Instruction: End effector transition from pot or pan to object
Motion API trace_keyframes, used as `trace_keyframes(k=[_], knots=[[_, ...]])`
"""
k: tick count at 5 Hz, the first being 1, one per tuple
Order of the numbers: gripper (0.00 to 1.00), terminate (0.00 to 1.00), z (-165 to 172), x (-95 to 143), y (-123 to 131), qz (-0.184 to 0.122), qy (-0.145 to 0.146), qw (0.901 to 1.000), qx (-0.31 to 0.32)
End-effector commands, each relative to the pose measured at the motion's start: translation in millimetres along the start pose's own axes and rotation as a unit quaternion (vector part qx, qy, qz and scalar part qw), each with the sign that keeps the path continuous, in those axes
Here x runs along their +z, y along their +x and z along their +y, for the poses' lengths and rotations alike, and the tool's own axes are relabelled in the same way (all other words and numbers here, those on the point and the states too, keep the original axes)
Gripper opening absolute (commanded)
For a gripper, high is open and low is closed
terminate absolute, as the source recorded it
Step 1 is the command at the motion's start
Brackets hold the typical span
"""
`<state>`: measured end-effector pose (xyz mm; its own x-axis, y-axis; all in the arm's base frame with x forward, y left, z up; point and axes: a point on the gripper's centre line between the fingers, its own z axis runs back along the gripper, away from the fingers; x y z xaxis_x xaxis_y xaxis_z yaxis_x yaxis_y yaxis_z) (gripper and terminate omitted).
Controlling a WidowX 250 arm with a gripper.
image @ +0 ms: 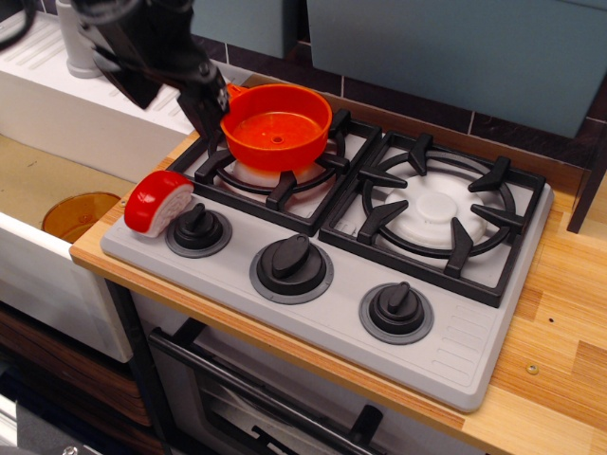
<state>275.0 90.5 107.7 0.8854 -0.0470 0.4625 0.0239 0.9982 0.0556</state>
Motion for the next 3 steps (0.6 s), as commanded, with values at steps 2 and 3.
trace_keyframes(k=[2,3], knots=[[1.0,0.0,5.4,-2.6,-18.6,-0.04,0.023,0.9989,0.004],[1.0,0.0,6.1,-4.5,-22.7,-0.045,0.025,0.9987,0.005]])
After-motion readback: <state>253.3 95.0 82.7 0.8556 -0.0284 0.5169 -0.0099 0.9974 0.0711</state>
